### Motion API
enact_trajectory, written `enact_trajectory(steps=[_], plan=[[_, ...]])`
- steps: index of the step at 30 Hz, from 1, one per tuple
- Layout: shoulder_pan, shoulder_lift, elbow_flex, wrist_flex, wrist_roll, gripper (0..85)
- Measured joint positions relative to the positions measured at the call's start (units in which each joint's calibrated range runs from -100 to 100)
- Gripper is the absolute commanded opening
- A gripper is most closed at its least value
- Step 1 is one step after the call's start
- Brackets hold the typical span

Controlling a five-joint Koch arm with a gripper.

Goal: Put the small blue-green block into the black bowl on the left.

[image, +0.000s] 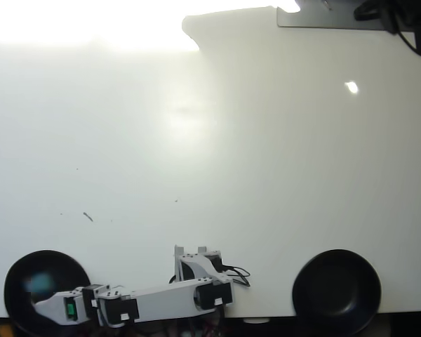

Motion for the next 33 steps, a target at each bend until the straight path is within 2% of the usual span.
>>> enact_trajectory(steps=[4,16,28,33], plan=[[-1.3,-0.4,0.0,0.0,0.0,42.4],[-13.4,-4.9,-2.0,0.3,0.2,42.9],[-26.7,-20.8,-21.1,7.0,-0.6,43.0],[-31.4,-30.1,-32.6,10.7,-1.3,49.5]])
